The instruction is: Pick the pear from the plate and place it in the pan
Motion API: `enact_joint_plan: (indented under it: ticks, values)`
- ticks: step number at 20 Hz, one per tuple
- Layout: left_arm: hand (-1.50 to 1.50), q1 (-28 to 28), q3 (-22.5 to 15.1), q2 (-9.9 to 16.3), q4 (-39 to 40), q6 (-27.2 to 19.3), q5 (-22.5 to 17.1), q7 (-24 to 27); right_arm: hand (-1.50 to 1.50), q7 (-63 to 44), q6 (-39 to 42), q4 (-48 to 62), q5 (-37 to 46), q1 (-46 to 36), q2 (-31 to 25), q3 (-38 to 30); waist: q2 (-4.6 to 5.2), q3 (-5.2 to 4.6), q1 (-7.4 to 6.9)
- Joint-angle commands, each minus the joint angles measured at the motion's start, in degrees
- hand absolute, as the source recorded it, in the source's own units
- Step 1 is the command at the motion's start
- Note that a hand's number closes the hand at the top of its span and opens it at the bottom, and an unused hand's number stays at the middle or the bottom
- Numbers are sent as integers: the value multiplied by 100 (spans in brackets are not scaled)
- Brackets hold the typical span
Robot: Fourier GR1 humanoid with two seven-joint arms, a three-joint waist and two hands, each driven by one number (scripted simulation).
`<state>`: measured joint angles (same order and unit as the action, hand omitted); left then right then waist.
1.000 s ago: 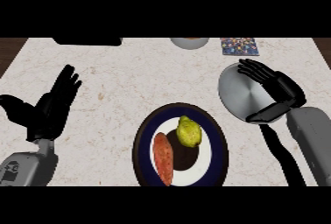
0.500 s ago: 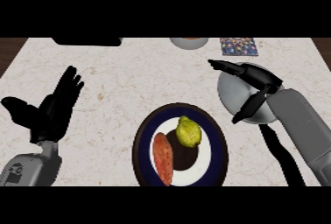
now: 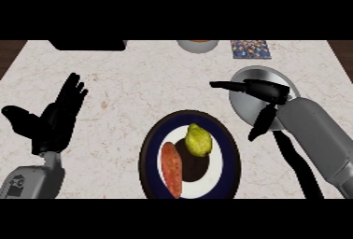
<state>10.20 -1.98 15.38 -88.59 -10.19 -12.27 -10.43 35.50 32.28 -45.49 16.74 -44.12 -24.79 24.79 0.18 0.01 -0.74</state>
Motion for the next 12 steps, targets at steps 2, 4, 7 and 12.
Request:
enact_joint_plan:
  ticks: [2, 4, 7, 12]
  values:
    - [0, 136, 323, 256, -290, 215, -265, -447, -150, 411, 143, -239, 545, -87, -229, 232, -16, 0, 18]
    - [0, -254, 166, -17, -22, 182, 3, 155, -150, -270, 230, -1116, 436, 145, -222, 151, -38, -5, 93]
    - [0, -72, 266, -42, 40, 337, -14, -2, -150, 41, -41, -604, 879, 136, -56, -94, -13, -1, 42]
    - [0, -107, 313, -31, -290, 245, 103, -363, -150, -748, 289, -1439, 562, 355, 255, -477, -22, -2, 56]
